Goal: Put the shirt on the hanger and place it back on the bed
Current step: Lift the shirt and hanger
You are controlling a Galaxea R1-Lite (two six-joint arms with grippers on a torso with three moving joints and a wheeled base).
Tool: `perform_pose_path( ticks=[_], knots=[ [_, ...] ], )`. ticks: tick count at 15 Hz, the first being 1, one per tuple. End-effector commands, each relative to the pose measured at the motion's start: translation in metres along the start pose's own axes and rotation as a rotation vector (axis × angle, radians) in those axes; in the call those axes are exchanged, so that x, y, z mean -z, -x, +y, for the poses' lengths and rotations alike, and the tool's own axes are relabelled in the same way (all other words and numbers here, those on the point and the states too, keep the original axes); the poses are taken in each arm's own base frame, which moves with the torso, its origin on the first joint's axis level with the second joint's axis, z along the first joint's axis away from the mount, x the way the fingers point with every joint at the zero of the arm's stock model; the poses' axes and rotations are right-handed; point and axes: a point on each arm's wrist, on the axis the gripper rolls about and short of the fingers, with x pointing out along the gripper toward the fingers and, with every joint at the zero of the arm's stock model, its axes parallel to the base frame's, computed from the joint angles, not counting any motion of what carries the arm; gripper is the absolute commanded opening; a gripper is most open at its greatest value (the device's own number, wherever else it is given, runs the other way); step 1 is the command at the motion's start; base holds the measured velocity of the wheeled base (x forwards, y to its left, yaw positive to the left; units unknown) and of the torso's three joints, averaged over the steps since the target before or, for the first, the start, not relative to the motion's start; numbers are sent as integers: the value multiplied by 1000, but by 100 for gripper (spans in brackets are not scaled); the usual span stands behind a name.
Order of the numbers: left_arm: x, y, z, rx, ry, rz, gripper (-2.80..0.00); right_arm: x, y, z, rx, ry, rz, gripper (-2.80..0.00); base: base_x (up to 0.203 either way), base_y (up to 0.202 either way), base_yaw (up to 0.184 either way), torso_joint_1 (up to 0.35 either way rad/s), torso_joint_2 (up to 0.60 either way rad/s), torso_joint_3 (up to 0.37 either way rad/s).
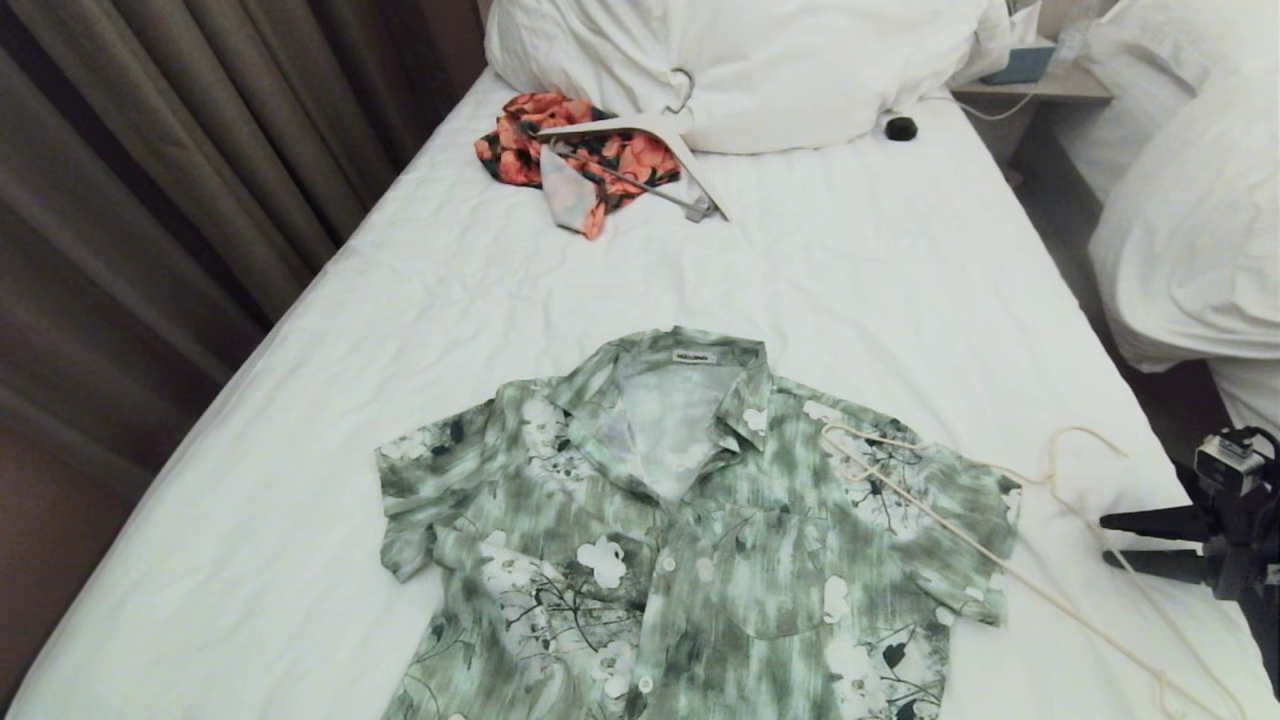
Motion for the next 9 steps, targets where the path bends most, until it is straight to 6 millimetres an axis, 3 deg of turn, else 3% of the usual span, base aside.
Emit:
perform_pose_path(
  ticks=[1,4,9],
  knots=[
    [0,0,0,0,0,3,-280,0,-9,-2,-29,-4,17,0,0,0,0,0,0,0],
    [0,0,0,0,0,1,-280,4,-21,-2,-63,111,53,0,0,0,0,0,0,0],
    [0,0,0,0,0,2,-280,2,-46,5,-102,154,114,0,0,0,0,0,0,0]
  ],
)
